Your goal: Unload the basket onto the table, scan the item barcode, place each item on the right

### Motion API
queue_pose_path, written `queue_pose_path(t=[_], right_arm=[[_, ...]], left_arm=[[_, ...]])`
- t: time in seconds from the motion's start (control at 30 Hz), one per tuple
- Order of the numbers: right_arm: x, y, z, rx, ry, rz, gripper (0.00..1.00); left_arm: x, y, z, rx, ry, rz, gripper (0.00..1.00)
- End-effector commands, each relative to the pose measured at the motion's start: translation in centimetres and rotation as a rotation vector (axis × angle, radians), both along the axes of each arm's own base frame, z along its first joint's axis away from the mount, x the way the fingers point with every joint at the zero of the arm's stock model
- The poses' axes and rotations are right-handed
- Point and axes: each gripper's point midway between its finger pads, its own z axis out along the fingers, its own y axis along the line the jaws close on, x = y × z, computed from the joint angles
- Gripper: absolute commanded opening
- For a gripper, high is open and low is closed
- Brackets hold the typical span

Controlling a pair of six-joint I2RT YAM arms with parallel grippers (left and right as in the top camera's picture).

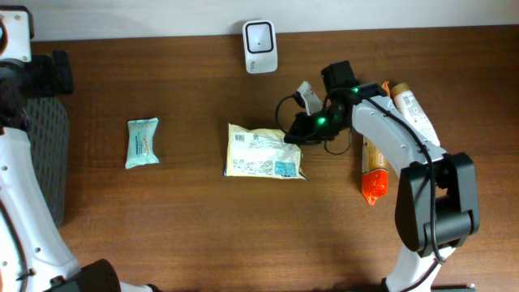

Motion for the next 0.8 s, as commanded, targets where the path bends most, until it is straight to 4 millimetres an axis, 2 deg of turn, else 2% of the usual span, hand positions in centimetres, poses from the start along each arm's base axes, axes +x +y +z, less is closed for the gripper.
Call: queue_pose_path(t=[0.0, 0.07, 0.2, 0.23, 0.27, 0.3, 0.33, 0.37, 0.43, 0.5, 0.57, 0.7, 0.77], right_arm=[[-0.4, -1.3, -0.9, -0.096, 0.012, -0.007, 0.04], [-0.9, -1.5, -1.1, -0.108, 0.020, 0.014, 0.04], [-1.8, -4.3, -2.7, -0.285, 0.056, -0.011, 0.05], [-1.7, -5.0, -3.0, -0.330, 0.052, -0.017, 0.18], [-1.7, -5.4, -3.2, -0.350, 0.054, -0.020, 0.51], [-1.7, -5.4, -3.1, -0.349, 0.056, -0.024, 0.67], [-1.8, -5.4, -3.1, -0.348, 0.074, -0.051, 0.81], [-2.1, -5.6, -3.1, -0.346, 0.126, -0.111, 0.84], [-4.4, -5.9, -2.9, -0.329, 0.360, -0.301, 0.84], [-5.5, -4.9, -3.3, -0.349, 0.423, -0.340, 0.84], [-6.2, -3.8, -4.8, -0.363, 0.445, -0.383, 0.84], [-5.4, -3.1, -8.2, -0.347, 0.390, -0.480, 0.77], [-5.0, -3.4, -8.9, -0.409, 0.339, -0.512, 0.73]], left_arm=[[-0.3, -0.1, 0.9, 0.014, -0.020, -0.009, 0.99], [-0.3, -0.1, 0.9, 0.014, -0.020, -0.009, 0.99], [-0.3, -0.1, 0.9, 0.014, -0.020, -0.009, 0.99], [-0.3, -0.1, 0.9, 0.014, -0.020, -0.009, 0.99], [-0.3, -0.1, 0.9, 0.015, -0.020, -0.009, 0.99], [-0.3, -0.1, 0.9, 0.014, -0.020, -0.009, 0.99], [-0.3, -0.1, 0.9, 0.014, -0.020, -0.009, 0.99], [-0.3, -0.1, 0.9, 0.014, -0.020, -0.009, 0.99], [-0.3, -0.1, 0.9, 0.015, -0.020, -0.009, 0.99], [-0.3, -0.1, 0.9, 0.014, -0.020, -0.009, 0.99], [-0.3, -0.1, 0.9, 0.014, -0.020, -0.009, 0.99], [-0.3, -0.1, 0.9, 0.014, -0.020, -0.009, 0.99], [-0.3, -0.1, 0.9, 0.015, -0.020, -0.009, 0.99]])
